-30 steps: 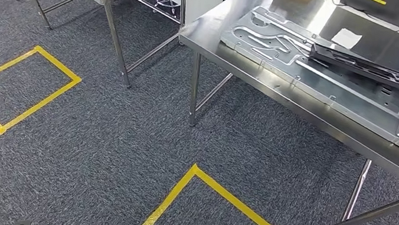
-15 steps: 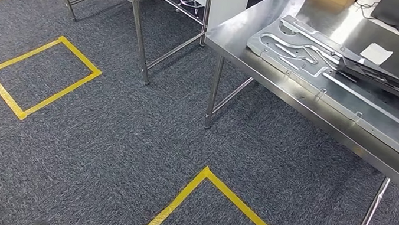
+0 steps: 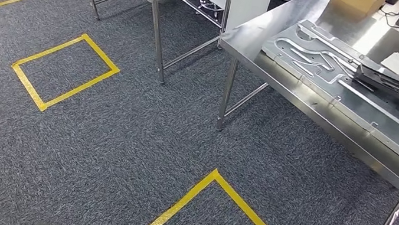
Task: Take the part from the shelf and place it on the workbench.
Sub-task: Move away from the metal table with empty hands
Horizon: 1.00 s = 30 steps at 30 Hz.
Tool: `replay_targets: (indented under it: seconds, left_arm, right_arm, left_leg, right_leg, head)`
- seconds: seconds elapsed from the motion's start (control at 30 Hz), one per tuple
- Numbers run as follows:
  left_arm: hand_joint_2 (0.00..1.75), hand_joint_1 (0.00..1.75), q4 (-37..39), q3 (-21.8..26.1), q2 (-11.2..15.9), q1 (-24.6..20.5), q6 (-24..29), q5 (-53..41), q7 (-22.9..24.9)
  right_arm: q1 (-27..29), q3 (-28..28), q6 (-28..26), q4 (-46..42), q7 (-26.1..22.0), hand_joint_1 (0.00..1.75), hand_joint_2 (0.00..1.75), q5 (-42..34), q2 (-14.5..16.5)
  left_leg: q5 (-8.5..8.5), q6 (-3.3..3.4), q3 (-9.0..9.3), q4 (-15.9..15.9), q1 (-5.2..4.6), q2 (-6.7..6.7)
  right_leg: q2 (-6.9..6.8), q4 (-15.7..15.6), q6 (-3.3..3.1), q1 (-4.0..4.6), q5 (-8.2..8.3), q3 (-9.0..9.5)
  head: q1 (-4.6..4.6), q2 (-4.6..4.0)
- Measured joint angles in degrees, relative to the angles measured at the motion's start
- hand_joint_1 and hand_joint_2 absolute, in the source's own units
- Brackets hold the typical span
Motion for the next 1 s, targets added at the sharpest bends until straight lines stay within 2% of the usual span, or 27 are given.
replay_targets:
  seconds: [0.03, 0.07, 0.13, 0.17, 0.23, 0.3, 0.33, 0.37, 0.4, 0.43, 0.47, 0.5, 0.53, 0.57, 0.63, 0.7, 0.77, 0.83, 0.87, 0.9, 0.93, 1.0]
  left_arm:
    - [0.00, 0.00, 0.0, -0.1, 0.0, -0.3, 0.0, -0.3, 0.3]
    - [0.00, 0.00, 0.0, -0.2, 0.0, -0.4, 0.1, -0.6, 0.6]
    - [0.00, 0.00, 0.1, -0.3, -0.1, -0.3, 0.1, -0.8, 1.0]
    - [0.00, 0.00, 0.1, -0.3, -0.1, -0.2, 0.1, -0.9, 1.2]
    - [0.00, 0.00, 0.2, -0.5, -0.2, -0.1, 0.2, -1.1, 1.9]
    - [0.00, 0.00, 0.2, -0.6, -0.2, 0.0, 0.3, -1.3, 3.1]
    - [0.00, 0.00, 0.3, -0.6, -0.2, 0.2, 0.3, -1.3, 3.6]
    - [0.00, 0.00, 0.3, -0.6, -0.2, 0.5, 0.3, -1.4, 4.1]
    - [0.00, 0.00, 0.3, -0.6, -0.3, 0.7, 0.3, -1.4, 4.4]
    - [0.00, 0.00, 0.4, -0.6, -0.3, 0.8, 0.3, -1.4, 4.5]
    - [0.00, 0.00, 0.4, -0.6, -0.3, 0.9, 0.3, -1.4, 4.6]
    - [0.00, 0.00, 0.4, -0.6, -0.4, 0.9, 0.3, -1.4, 4.6]
    - [0.00, 0.00, 0.4, -0.6, -0.4, 0.9, 0.3, -1.4, 4.6]
    - [0.00, 0.00, 0.4, -0.6, -0.4, 0.9, 0.3, -1.4, 4.6]
    - [0.00, 0.00, 0.4, -0.6, -0.4, 1.0, 0.3, -1.4, 4.6]
    - [0.00, 0.00, 0.5, -0.6, -0.4, 1.2, 0.3, -1.4, 4.7]
    - [0.00, 0.00, 0.5, -0.6, -0.3, 1.1, 0.4, -1.4, 4.6]
    - [0.00, 0.00, 0.5, -0.6, -0.3, 1.0, 0.4, -1.3, 4.3]
    - [0.00, 0.00, 0.5, -0.6, -0.3, 1.1, 0.5, -1.3, 4.2]
    - [0.00, 0.00, 0.5, -0.6, -0.3, 1.2, 0.5, -1.3, 4.0]
    - [0.00, 0.00, 0.5, -0.6, -0.3, 1.3, 0.4, -1.2, 3.9]
    - [0.00, 0.00, 0.5, -0.6, -0.2, 1.2, 0.4, -1.2, 4.0]
  right_arm:
    - [0.0, 0.1, 0.2, 0.0, 0.3, 0.00, 0.00, 0.3, 0.0]
    - [-0.1, 0.3, 0.4, 0.0, 0.6, 0.00, 0.00, 0.5, 0.0]
    - [-0.3, 0.6, 0.6, 0.0, 0.8, 0.00, 0.00, 0.7, 0.1]
    - [-0.4, 0.8, 0.8, 0.0, 0.9, 0.00, 0.00, 0.9, 0.1]
    - [-0.3, 1.1, 1.4, 0.2, 1.3, 0.00, 0.00, 1.1, 0.3]
    - [-0.1, 1.3, 2.0, 0.4, 2.0, 0.00, 0.00, 1.1, 0.5]
    - [0.0, 1.3, 2.3, 0.4, 2.4, 0.00, 0.00, 1.0, 0.6]
    - [0.0, 1.3, 2.4, 0.5, 2.8, 0.00, 0.00, 0.9, 0.8]
    - [0.1, 1.3, 2.5, 0.5, 3.2, 0.00, 0.00, 0.8, 0.9]
    - [0.2, 1.3, 2.5, 0.5, 3.5, 0.00, 0.00, 0.8, 0.9]
    - [0.2, 1.3, 2.5, 0.5, 3.7, 0.00, 0.00, 0.8, 1.0]
    - [0.3, 1.3, 2.5, 0.5, 3.8, 0.00, 0.00, 0.8, 1.0]
    - [0.3, 1.3, 2.5, 0.5, 3.9, 0.00, 0.00, 0.8, 1.0]
    - [0.2, 1.3, 2.5, 0.5, 3.9, 0.00, 0.00, 0.8, 1.0]
    - [0.1, 1.3, 2.6, 0.5, 3.9, 0.00, 0.00, 0.8, 1.1]
    - [0.1, 1.3, 2.6, 0.5, 3.9, 0.00, 0.00, 0.8, 1.3]
    - [0.2, 1.3, 2.6, 0.5, 3.9, 0.00, 0.00, 0.8, 1.4]
    - [0.4, 1.3, 2.6, 0.5, 3.9, 0.00, 0.00, 0.7, 1.4]
    - [0.4, 1.2, 2.6, 0.5, 3.9, 0.00, 0.00, 0.6, 1.4]
    - [0.4, 1.2, 2.6, 0.5, 3.9, 0.00, 0.00, 0.5, 1.4]
    - [0.4, 1.2, 2.7, 0.5, 3.9, 0.00, 0.00, 0.4, 1.4]
    - [0.3, 1.2, 3.1, 0.5, 4.2, 0.00, 0.00, 0.4, 1.4]
  left_leg:
    - [0.36, 0.33, 0.89, -1.9, -0.15, 0.41]
    - [0.24, 0.68, 0.99, -2.5, -0.32, 0.44]
    - [0.62, 1.43, 0.86, -2.8, -0.25, -0.34]
    - [0.85, 1.85, 0.88, -3.1, -0.15, -0.65]
    - [1.29, 2.54, 0.90, -3.5, 0.06, -1.23]
    - [1.43, 2.76, 0.63, -3.5, 0.01, -1.95]
    - [1.45, 2.78, 0.55, -3.5, -0.01, -2.39]
    - [1.46, 2.78, 0.52, -3.4, -0.02, -2.87]
    - [1.46, 2.76, 0.55, -3.4, -0.02, -3.42]
    - [1.45, 2.71, 0.61, -3.3, -0.02, -3.99]
    - [1.44, 2.60, 0.63, -3.2, 0.00, -4.54]
    - [1.42, 2.38, 0.56, -3.1, -0.07, -5.04]
    - [1.45, 2.06, 0.42, -3.0, -0.10, -5.48]
    - [1.53, 1.67, 0.26, -3.0, -0.08, -5.90]
    - [1.75, 0.85, 0.04, -3.2, -0.01, -6.66]
    - [0.74, 0.32, -0.62, -1.8, -0.01, -5.35]
    - [-2.59, -0.01, -3.15, 3.9, 0.04, -3.12]
    - [-5.76, -0.35, -6.38, 11.0, 0.15, -2.39]
    - [-5.99, -0.47, -7.03, 12.6, 0.19, -2.24]
    - [-5.16, -0.51, -6.61, 12.0, 0.22, -2.04]
    - [-3.47, -0.48, -5.09, 9.2, 0.22, -1.64]
    - [-0.44, -0.14, -0.99, 1.5, -0.01, 0.52]
  right_leg:
    - [-0.35, 0.1, 0.28, 0.15, -0.13, 0.01]
    - [-0.66, 0.2, 0.56, 0.29, -0.18, 0.01]
    - [-0.95, 0.2, 1.14, 0.23, -0.26, 0.10]
    - [-0.43, 0.7, 1.48, 0.13, -0.79, -0.05]
    - [1.48, 4.7, 2.06, -0.14, -3.68, -1.79]
    - [2.77, 11.9, 2.30, -0.28, -7.36, -5.19]
    - [2.94, 14.7, 2.34, -0.31, -8.21, -6.56]
    - [3.02, 15.7, 2.32, -0.33, -7.88, -7.10]
    - [3.17, 14.4, 2.23, -0.36, -6.41, -6.57]
    - [3.52, 11.1, 2.07, -0.41, -4.17, -5.07]
    - [4.42, 7.1, 1.82, -0.48, -2.16, -3.22]
    - [5.43, 3.6, 1.59, -0.52, -0.80, -1.67]
    - [6.20, 1.3, 1.38, -0.49, -0.16, -0.71]
    - [6.66, 0.3, 1.17, -0.42, -0.16, -0.34]
    - [5.95, 0.0, 0.63, -0.38, 0.02, -0.24]
    - [4.88, -0.7, -0.17, -0.56, 0.40, 0.07]
    - [3.63, -1.1, -0.72, -0.52, 0.54, 0.26]
    - [2.32, -1.0, -0.95, -0.35, 0.44, 0.20]
    - [1.70, -0.9, -0.98, -0.29, 0.36, 0.18]
    - [1.07, -0.8, -0.95, -0.27, 0.25, 0.19]
    - [0.49, -0.7, -0.86, -0.25, 0.09, 0.26]
    - [-0.68, -0.3, -0.43, -0.05, -0.38, 0.46]
  head:
    - [0.09, 0.00]
    - [0.17, 0.00]
    - [0.29, 0.00]
    - [0.37, 0.00]
    - [0.62, 0.00]
    - [0.80, 0.00]
    - [0.81, 0.00]
    - [0.83, 0.00]
    - [0.82, 0.00]
    - [0.83, 0.00]
    - [0.83, 0.00]
    - [0.79, 0.00]
    - [0.79, 0.00]
    - [0.78, 0.00]
    - [0.78, 0.00]
    - [0.57, 0.00]
    - [0.21, 0.00]
    - [0.04, 0.00]
    - [0.04, 0.00]
    - [0.03, 0.00]
    - [0.03, 0.00]
    - [0.00, 0.00]
